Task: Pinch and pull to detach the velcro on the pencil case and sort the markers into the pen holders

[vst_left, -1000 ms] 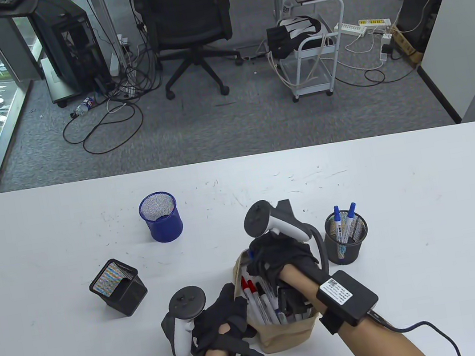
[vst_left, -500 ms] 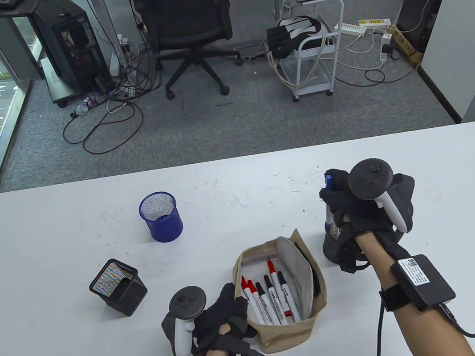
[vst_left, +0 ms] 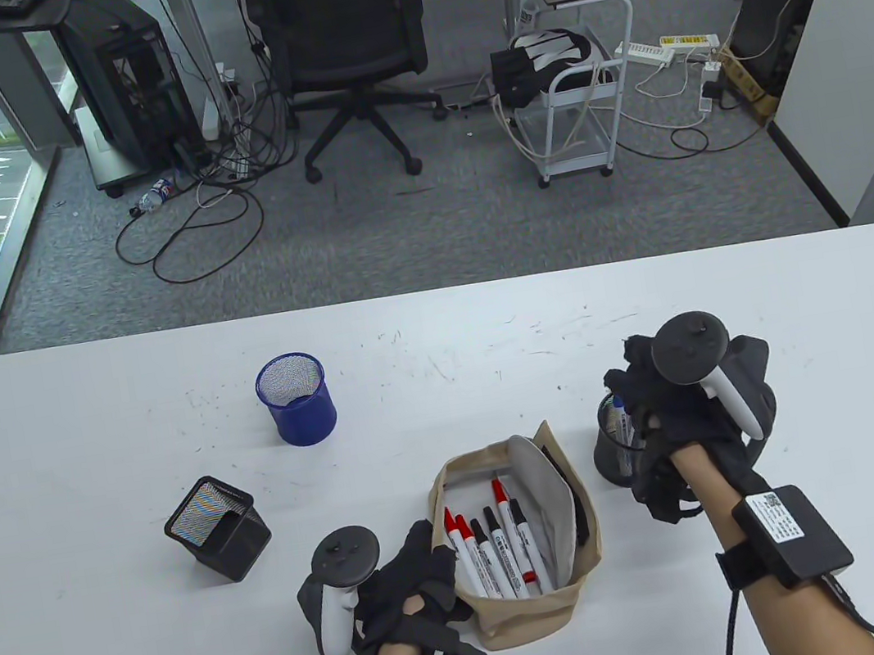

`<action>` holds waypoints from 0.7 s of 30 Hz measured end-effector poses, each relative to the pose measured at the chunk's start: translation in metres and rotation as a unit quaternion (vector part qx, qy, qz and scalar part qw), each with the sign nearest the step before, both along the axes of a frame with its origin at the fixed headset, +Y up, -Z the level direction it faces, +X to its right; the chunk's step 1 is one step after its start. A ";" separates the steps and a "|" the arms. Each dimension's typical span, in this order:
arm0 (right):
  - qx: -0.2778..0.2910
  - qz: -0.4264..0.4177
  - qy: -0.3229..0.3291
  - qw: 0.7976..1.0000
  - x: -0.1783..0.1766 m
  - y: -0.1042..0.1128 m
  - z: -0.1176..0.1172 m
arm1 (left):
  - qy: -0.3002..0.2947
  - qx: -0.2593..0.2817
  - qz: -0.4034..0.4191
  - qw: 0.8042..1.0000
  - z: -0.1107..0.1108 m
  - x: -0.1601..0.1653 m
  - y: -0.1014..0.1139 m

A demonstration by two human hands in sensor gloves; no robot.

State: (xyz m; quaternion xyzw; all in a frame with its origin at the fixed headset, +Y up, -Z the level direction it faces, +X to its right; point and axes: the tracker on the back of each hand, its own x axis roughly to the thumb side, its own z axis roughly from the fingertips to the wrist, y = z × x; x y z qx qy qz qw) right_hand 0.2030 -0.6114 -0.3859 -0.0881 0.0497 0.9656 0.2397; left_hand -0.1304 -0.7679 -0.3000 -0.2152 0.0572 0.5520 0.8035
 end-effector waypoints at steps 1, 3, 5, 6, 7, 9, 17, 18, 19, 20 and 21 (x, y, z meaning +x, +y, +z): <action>-0.020 0.005 0.021 1.000 -0.008 -0.003 0.005 | 0.000 0.000 0.000 1.000 0.000 0.000 0.000; -0.056 0.015 0.054 0.997 -0.021 -0.013 0.015 | 0.000 0.000 0.001 1.000 0.000 0.000 0.000; -0.109 0.039 0.084 0.990 -0.036 -0.030 0.025 | 0.000 0.000 0.001 1.000 0.000 0.000 0.000; -0.125 0.044 0.093 0.987 -0.041 -0.037 0.028 | 0.000 0.000 0.000 1.000 0.000 0.000 0.000; -0.145 0.049 0.103 0.983 -0.046 -0.046 0.032 | 0.001 0.001 -0.001 1.000 0.000 0.000 0.000; -0.174 0.047 0.115 0.977 -0.053 -0.060 0.036 | 0.002 0.004 -0.005 1.000 0.000 0.000 0.000; -0.160 0.022 0.101 0.982 -0.054 -0.081 0.035 | 0.021 0.024 -0.061 0.998 0.001 0.000 0.006; -0.155 0.024 0.101 0.983 -0.053 -0.081 0.035 | 0.025 0.021 -0.069 0.997 0.001 -0.001 0.006; -0.150 0.024 0.102 0.983 -0.053 -0.082 0.035 | 0.028 0.013 -0.076 0.997 -0.001 -0.002 0.005; -0.146 0.023 0.102 0.984 -0.052 -0.082 0.036 | 0.028 0.007 -0.077 0.997 -0.002 -0.002 0.005; -0.144 0.020 0.104 0.984 -0.051 -0.082 0.035 | 0.032 0.002 -0.079 0.996 -0.003 -0.003 0.007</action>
